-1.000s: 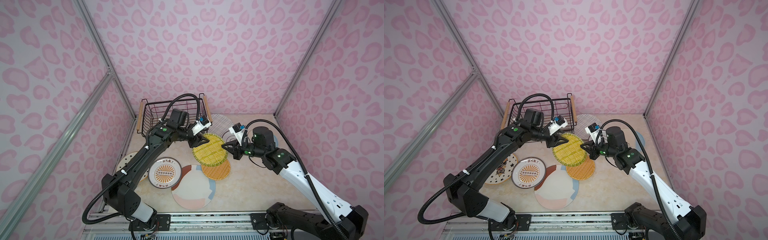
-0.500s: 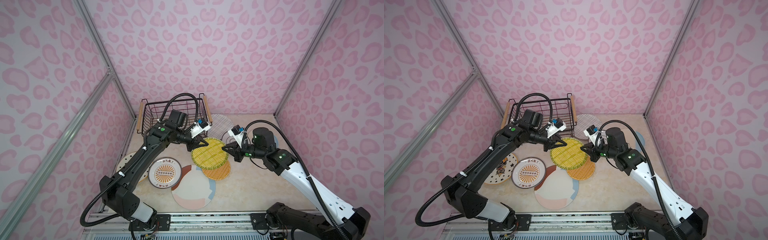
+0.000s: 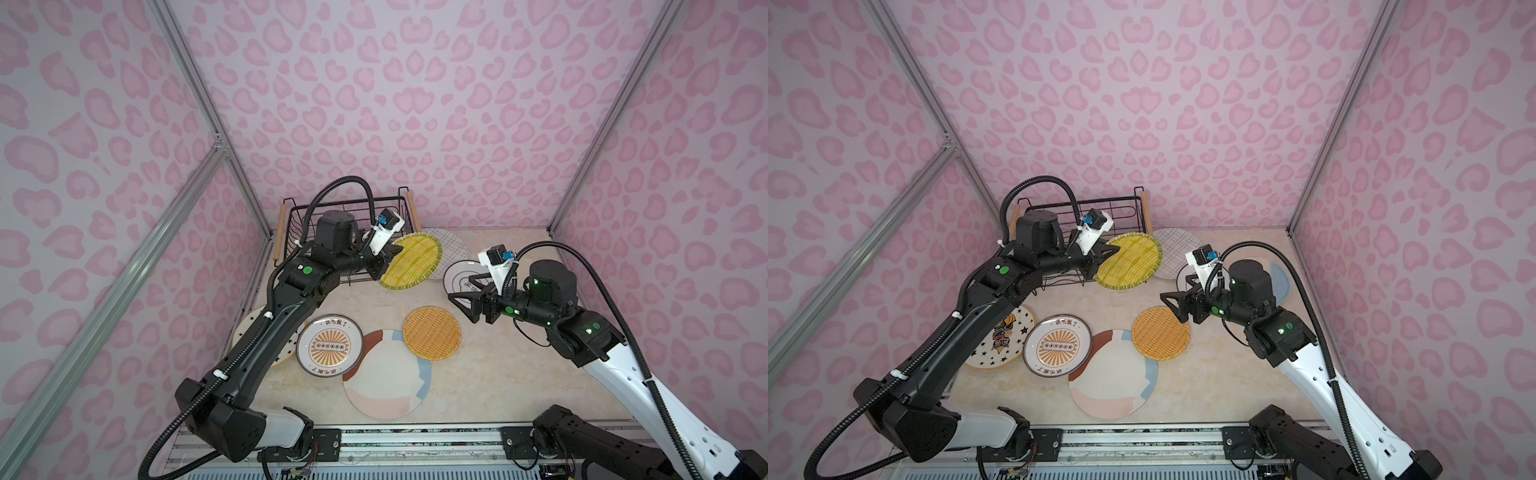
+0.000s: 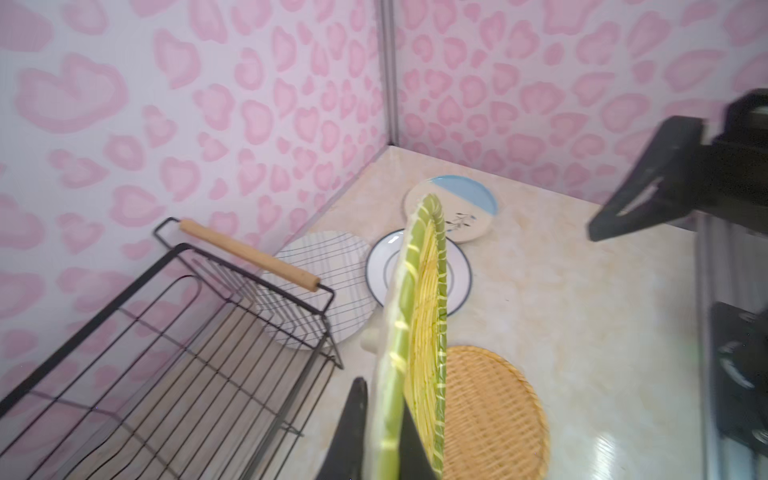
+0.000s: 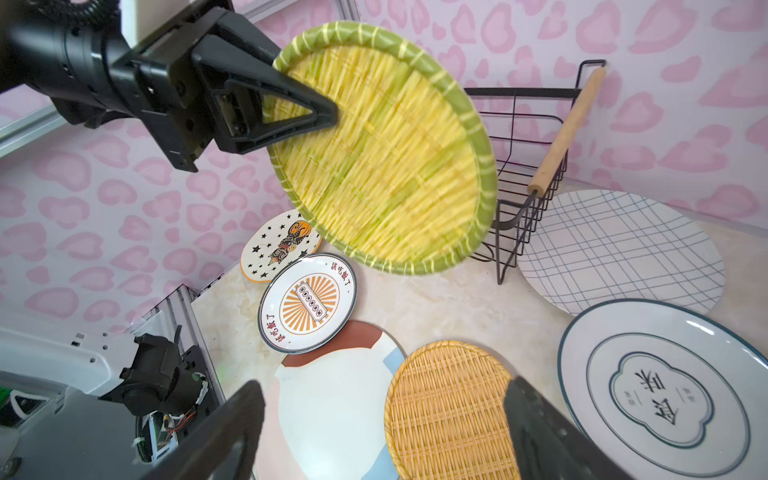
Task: Load the plates into the dish rack
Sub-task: 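Carry the tray into the rack with the left gripper while the right gripper withdraws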
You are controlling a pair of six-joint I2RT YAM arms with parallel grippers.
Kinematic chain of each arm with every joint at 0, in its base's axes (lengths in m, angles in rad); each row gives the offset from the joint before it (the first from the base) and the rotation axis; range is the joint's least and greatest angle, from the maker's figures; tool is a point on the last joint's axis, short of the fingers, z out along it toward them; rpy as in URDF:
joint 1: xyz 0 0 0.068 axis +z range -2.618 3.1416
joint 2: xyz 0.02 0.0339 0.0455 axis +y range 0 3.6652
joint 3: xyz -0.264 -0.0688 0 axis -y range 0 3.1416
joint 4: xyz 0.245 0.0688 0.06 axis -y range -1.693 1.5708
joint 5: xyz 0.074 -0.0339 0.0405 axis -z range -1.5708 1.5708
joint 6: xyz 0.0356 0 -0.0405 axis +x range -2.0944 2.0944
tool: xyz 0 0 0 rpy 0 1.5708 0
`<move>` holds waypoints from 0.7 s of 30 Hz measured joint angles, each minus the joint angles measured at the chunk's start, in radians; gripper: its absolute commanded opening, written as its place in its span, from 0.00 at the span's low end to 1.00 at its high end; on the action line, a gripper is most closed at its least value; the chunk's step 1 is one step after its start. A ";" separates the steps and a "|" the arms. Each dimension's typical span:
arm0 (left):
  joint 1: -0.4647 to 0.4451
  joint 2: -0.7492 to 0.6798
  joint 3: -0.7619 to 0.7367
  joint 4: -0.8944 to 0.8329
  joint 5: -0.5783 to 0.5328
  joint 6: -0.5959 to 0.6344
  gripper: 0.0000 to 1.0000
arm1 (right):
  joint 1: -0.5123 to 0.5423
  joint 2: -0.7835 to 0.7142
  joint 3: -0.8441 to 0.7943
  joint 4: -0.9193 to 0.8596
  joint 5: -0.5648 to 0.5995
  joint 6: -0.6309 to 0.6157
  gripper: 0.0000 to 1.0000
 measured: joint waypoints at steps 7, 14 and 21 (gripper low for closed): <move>0.074 0.008 0.019 0.081 -0.233 0.026 0.04 | 0.000 -0.007 -0.027 -0.002 0.031 0.018 0.93; 0.200 0.101 0.089 0.090 -0.297 0.187 0.04 | 0.000 0.061 -0.031 -0.003 0.031 0.035 0.98; 0.297 0.200 0.099 0.090 -0.275 0.379 0.04 | 0.000 0.128 -0.001 -0.029 0.030 0.035 0.98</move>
